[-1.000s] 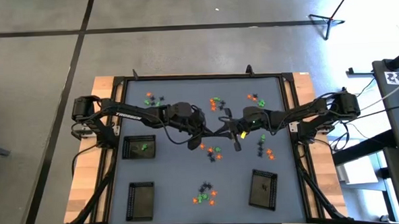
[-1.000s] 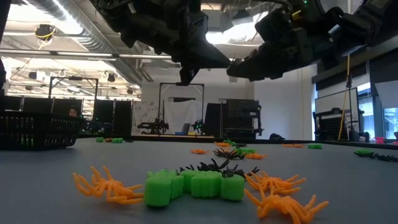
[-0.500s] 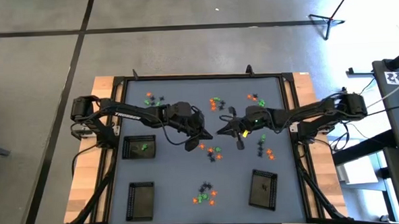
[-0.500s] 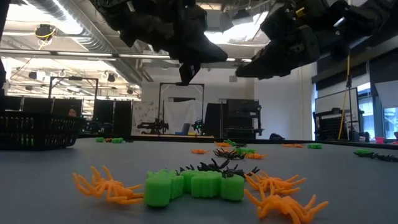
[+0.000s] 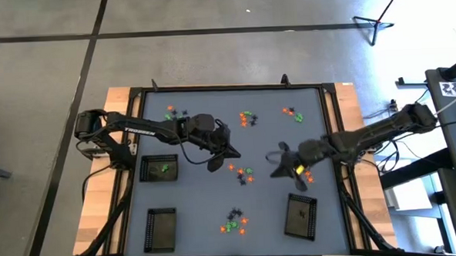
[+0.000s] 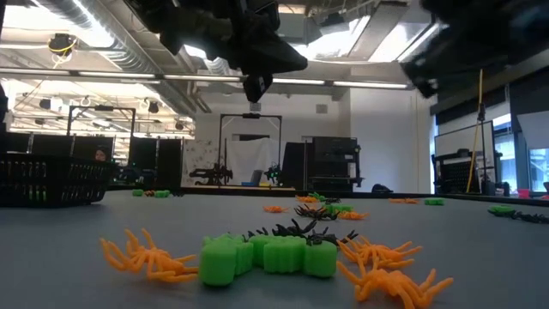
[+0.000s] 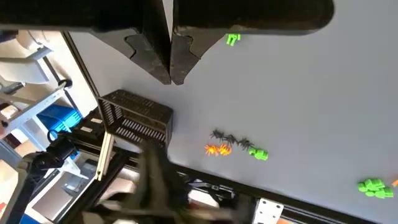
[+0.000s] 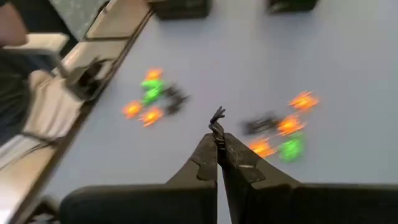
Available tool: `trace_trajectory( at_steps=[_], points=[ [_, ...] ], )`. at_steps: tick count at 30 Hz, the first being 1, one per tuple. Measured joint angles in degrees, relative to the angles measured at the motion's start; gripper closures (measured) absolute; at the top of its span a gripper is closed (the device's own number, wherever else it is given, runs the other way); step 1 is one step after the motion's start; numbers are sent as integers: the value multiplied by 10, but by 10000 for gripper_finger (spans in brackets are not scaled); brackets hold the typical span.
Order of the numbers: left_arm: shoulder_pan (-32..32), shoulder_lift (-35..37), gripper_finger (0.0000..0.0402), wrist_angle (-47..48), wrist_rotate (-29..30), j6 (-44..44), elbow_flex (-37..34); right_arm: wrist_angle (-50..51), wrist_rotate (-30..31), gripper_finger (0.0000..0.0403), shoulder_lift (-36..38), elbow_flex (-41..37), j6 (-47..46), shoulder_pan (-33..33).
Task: Sort Halloween decoration
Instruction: Put the black spider toy into the bottom right black bin
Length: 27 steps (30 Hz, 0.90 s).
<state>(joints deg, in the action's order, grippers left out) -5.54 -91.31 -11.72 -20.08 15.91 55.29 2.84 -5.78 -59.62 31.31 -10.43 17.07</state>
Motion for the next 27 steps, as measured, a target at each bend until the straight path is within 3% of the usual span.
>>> trace_trajectory(
  at_steps=[6,11,16,27],
  points=[
    [-1,0,402,1,12,0,0,67,76,398,-10,0,-157,137],
    [-1,0,402,1,45,-1,0,94,92,398,-11,0,-300,221],
    [-1,0,402,0,58,-1,0,92,116,388,-25,0,-346,278],
    [11,0,401,1,59,0,0,92,147,231,-84,0,-399,309]
  ],
)
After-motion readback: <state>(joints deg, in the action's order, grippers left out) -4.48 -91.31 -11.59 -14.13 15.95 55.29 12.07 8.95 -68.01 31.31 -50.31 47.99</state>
